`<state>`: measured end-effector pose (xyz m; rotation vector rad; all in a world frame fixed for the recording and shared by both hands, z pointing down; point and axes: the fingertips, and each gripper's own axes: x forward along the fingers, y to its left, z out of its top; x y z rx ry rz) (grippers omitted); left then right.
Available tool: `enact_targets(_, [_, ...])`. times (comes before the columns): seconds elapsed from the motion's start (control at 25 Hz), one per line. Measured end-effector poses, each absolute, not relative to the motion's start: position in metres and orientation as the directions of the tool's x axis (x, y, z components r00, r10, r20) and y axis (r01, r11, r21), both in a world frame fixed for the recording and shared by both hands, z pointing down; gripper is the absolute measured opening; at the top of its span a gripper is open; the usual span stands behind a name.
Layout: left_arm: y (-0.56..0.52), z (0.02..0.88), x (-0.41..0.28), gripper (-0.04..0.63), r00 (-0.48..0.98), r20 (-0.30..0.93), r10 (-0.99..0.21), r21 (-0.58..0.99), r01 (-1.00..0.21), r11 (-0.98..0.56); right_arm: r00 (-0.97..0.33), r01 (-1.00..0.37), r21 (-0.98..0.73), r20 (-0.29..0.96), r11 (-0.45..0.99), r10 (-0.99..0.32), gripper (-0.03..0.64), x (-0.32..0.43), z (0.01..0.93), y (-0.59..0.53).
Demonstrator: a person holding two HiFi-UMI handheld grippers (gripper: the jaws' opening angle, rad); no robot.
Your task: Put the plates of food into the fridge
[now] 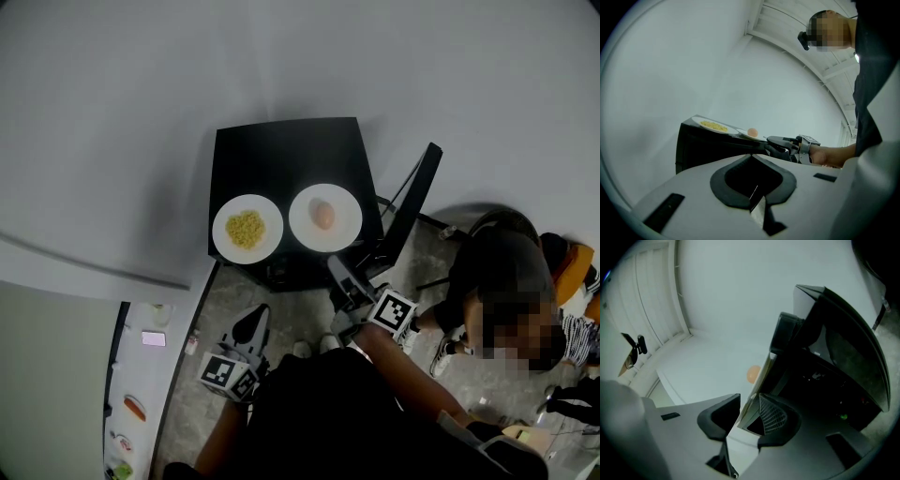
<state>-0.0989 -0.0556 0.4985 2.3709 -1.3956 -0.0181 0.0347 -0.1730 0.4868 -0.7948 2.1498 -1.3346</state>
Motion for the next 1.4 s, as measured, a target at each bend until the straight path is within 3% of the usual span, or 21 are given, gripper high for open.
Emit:
enact_targets(0.44, [-0.060,0.498,-0.098,0.025,0.495,0.192,-0.848,0.330,-0.846,-0.419,-0.673,-0.067,-0.977,-0.107,0.204,-0.732,0.121,0.034,0.489,-0.192])
enact_targets(0.68, [-0.057,0.496,-0.099,0.025,0.490,0.195,-0.850,0.328,-0.849,-0.414,-0.665,-0.057,-0.986,-0.079,0.156,-0.743,0.120,0.035,0.495,-0.194])
enact_targets(0.8, [-0.054,0.496,-0.099,0.025,0.492,0.194,-0.849,0.322,-0.849,-0.419,-0.661,-0.021,-0.992,-0.080,0.125,-0.746,0.086,0.035,0.496,-0.194])
enact_targets(0.88, [-0.052,0.496,-0.099,0.025,0.488,0.195,-0.851,0.328,-0.850,-0.413,-0.660,0.011,-0.993,-0.097,0.119,-0.745,0.049,0.034,0.494,-0.194])
enact_targets(1.4, [-0.037,0.496,-0.090,0.025,0.510,0.196,-0.837,0.336,-0.837,-0.432,-0.692,0.017,-0.990,-0.114,0.142,-0.713,0.043,0.041,0.490,-0.164])
